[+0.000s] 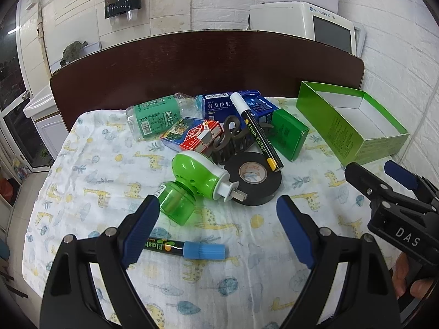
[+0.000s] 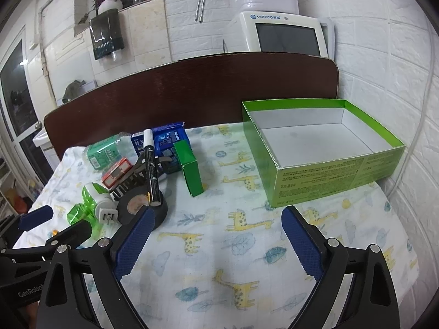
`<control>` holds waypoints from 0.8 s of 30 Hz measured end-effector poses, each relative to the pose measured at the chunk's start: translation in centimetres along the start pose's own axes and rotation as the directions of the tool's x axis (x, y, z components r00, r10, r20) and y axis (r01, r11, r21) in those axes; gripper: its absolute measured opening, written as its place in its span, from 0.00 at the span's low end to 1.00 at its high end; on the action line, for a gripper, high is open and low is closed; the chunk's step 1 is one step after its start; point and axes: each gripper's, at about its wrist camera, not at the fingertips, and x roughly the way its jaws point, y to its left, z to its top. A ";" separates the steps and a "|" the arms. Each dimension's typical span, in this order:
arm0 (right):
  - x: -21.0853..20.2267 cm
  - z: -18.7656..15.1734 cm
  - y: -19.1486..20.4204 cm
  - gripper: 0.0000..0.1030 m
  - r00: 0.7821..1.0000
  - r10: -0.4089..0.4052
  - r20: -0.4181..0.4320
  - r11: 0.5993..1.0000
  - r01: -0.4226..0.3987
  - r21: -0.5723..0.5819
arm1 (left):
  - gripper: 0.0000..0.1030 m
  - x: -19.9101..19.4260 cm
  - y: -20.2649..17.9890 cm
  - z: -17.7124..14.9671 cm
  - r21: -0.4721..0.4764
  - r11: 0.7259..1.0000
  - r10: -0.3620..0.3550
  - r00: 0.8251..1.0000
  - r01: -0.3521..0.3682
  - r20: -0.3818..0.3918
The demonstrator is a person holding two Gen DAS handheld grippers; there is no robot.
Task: Organize rigid objects
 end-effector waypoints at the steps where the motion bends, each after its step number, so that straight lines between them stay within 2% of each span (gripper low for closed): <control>1: 0.0 0.0 0.0 0.88 1.000 0.003 -0.002 1.000 -0.003 0.000 | 0.84 0.0 0.0 0.0 0.001 1.000 -0.002 1.000 0.002 -0.001; 22: -0.2 0.0 0.0 0.87 1.000 0.008 -0.008 1.000 -0.008 0.002 | 0.81 -0.2 -0.1 0.0 0.009 1.000 -0.005 1.000 0.005 -0.001; 23: -0.2 0.0 0.0 0.87 1.000 0.010 -0.011 1.000 -0.010 0.004 | 0.80 -0.3 -0.2 0.0 0.010 1.000 -0.009 1.000 0.009 0.000; 24: -0.2 0.0 -0.1 0.85 1.000 0.015 -0.014 1.000 -0.015 0.008 | 0.74 -0.3 -0.2 0.0 0.012 1.000 -0.015 1.000 0.015 0.001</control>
